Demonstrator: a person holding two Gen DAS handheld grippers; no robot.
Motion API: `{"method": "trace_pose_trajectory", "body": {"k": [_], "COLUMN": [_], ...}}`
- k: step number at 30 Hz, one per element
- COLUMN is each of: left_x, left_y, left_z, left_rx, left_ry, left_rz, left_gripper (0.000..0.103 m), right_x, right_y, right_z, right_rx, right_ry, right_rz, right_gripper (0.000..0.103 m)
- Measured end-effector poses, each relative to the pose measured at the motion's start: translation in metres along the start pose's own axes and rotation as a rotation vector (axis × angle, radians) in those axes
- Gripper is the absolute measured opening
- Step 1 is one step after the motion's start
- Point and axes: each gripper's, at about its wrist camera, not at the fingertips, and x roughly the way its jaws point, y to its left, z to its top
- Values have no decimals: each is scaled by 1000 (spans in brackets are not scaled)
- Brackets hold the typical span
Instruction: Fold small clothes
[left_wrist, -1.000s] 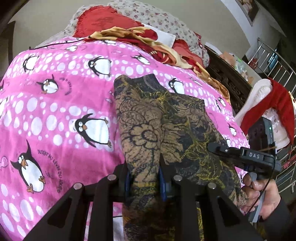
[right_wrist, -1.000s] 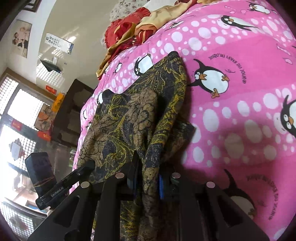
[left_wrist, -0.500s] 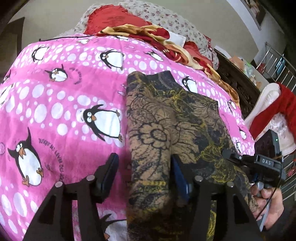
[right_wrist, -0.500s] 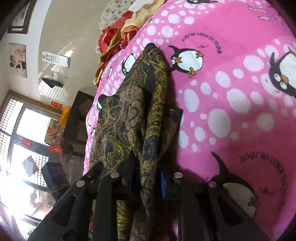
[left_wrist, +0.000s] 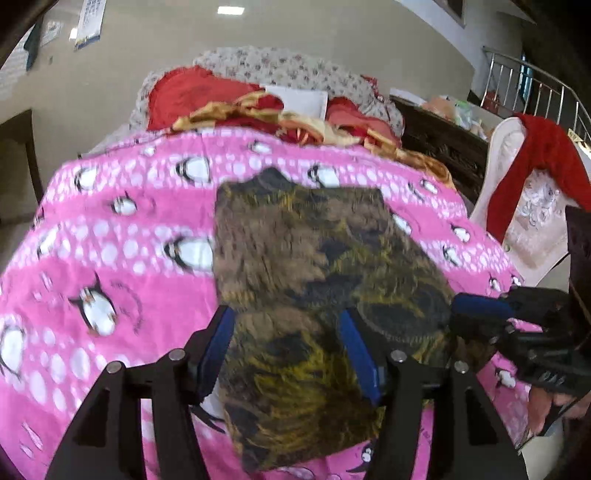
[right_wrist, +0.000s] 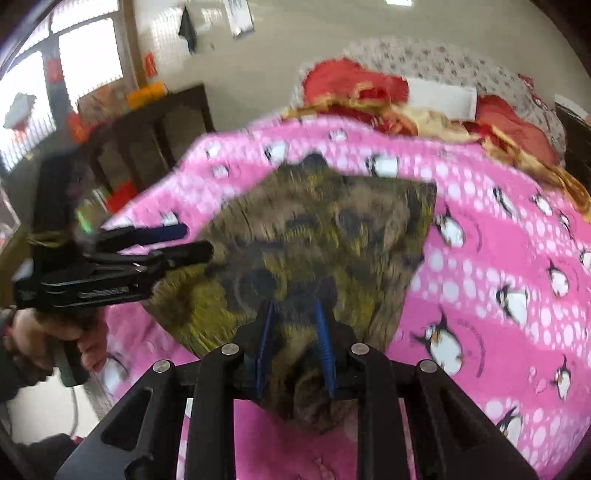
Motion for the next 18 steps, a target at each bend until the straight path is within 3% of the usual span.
{"method": "trace_pose_trajectory", "body": {"k": [3,5,9,11,15,18], "left_x": [12,18,15,2,-22,-4], "left_y": [10,13,4,2,-9,-10], "left_z": [-13,-20,-15,-15,-31,-51], "left_rx": [-70,-71,-53,-61,-23,-15], "left_ry": [57,69,74,58,42,89], "left_rz": [-53,-34,6,5,-41,-6], "left_gripper": [63,63,62,52,52,52], "right_x": [20,20,21,15,-18,-2], "right_y": [-10,-18,-25,-25,1,13], "right_z": [-18,-30,-29,-26,-28,-39], "right_rx": [36,54,98,116,98,86], "right_ry": [82,44,51,59,2,74], "right_rz": [-55,-24,-10,-23,-65,-76], "right_gripper": [27,27,27,27,24,24]}}
